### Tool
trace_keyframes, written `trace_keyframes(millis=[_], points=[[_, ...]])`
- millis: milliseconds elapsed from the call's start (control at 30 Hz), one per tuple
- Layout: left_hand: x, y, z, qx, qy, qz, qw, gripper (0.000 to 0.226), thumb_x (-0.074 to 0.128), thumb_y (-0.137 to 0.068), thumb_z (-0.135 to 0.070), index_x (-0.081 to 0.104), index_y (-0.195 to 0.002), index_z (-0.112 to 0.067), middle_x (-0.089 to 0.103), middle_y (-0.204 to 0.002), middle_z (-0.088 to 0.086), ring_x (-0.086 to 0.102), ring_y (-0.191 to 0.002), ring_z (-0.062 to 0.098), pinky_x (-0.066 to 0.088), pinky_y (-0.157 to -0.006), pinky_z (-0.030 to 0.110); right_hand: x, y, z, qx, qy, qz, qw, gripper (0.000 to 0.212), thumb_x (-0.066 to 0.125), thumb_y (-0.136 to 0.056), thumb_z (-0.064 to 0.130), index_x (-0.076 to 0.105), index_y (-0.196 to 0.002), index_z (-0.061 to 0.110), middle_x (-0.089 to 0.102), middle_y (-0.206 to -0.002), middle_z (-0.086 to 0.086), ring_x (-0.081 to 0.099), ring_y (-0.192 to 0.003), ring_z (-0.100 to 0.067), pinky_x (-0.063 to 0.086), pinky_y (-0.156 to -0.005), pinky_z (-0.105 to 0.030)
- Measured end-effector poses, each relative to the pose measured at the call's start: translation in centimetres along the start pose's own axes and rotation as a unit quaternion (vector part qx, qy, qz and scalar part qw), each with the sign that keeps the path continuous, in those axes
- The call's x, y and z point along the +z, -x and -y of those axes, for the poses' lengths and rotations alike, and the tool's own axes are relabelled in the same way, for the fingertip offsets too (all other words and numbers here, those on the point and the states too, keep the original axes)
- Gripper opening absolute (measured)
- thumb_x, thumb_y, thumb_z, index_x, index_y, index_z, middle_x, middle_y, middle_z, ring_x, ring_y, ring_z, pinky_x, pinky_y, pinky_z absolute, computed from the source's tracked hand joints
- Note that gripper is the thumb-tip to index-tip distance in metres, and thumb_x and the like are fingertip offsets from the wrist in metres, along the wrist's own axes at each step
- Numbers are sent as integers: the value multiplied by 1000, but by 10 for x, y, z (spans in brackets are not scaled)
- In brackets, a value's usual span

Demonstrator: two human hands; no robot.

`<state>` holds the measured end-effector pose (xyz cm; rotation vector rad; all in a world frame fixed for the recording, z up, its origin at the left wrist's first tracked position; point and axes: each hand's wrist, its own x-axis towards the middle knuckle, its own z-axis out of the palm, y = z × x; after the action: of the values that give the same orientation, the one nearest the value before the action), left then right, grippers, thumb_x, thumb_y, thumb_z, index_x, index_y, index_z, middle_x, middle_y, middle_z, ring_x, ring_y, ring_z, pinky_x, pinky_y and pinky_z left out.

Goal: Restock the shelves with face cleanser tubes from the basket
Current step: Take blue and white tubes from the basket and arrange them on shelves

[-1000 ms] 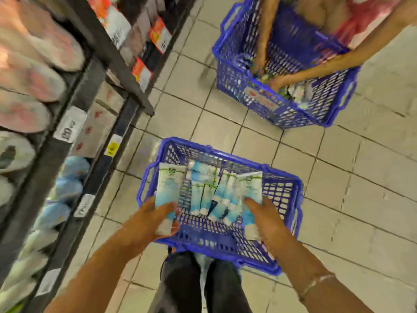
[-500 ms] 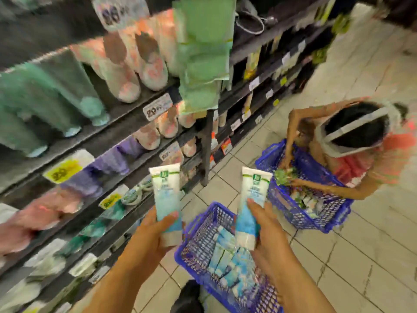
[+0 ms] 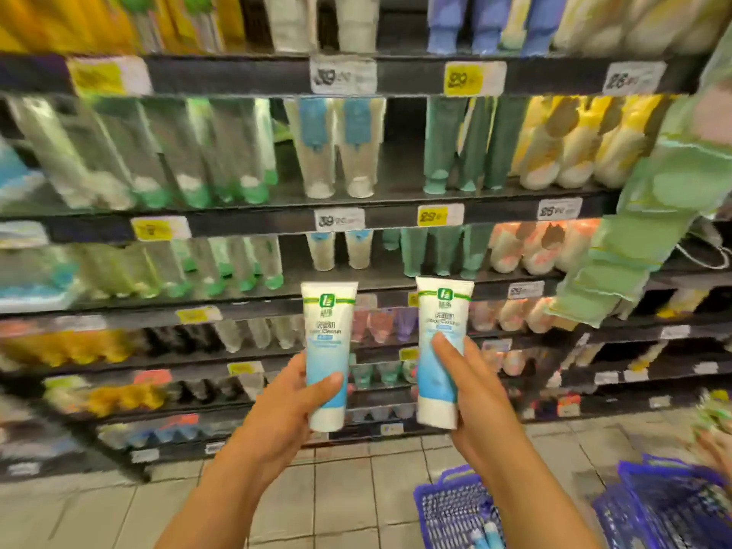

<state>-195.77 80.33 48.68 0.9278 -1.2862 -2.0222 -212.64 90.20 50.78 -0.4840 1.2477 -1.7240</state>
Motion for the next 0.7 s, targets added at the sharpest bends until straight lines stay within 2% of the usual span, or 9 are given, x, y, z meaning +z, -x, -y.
trace_keyframes(millis=[100,300,400,500,533,633,700], points=[[-41,30,-29,47,6,-45,998,41,63,-66,-14,58,-106,-14,72,-78,-1,68,-68,9,54,-56,22,59,-1,-2,4,20,57,998,17,52,-90,26,59,-106,26,71,-74,11,66,-64,-2,52,-54,-18],[-135,74,-87,118,29,-107,987,38,62,-66,-13,59,-104,-11,72,-73,0,68,-64,11,53,-51,22,179,-2,-10,-1,39,136,990,14,51,-91,24,57,-103,22,69,-64,9,64,-55,-5,51,-48,-20],[-188,95,-117,127,34,-117,984,45,66,-64,-17,58,-107,-10,73,-76,1,70,-67,13,54,-51,25,239,-1,-20,3,37,152,988,11,52,-90,24,58,-99,20,66,-64,3,62,-50,-7,51,-47,-20],[-249,117,-154,139,24,-116,983,66,85,-51,-27,59,-109,-7,70,-76,6,68,-64,16,53,-50,27,310,2,-30,6,11,173,985,10,51,-89,21,58,-94,17,62,-59,1,58,-46,-8,49,-43,-19],[-267,123,-166,143,17,-113,983,66,84,-51,-28,59,-108,-7,70,-74,7,67,-62,15,53,-49,26,331,2,-33,7,1,181,984,10,51,-89,20,58,-93,16,60,-60,-1,58,-45,-9,49,-42,-19],[-316,136,-197,167,-1,-103,981,43,66,-63,-18,60,-105,-8,70,-72,4,66,-61,12,52,-50,22,388,3,-39,3,1,202,979,14,50,-89,21,58,-99,13,57,-69,-5,58,-47,-10,51,-43,-22],[-341,139,-216,182,-19,-96,978,41,64,-64,-15,61,-104,-7,72,-77,5,68,-66,12,53,-55,22,419,1,-41,0,10,222,975,23,55,-82,24,58,-102,12,60,-69,-5,59,-50,-10,52,-45,-24]])
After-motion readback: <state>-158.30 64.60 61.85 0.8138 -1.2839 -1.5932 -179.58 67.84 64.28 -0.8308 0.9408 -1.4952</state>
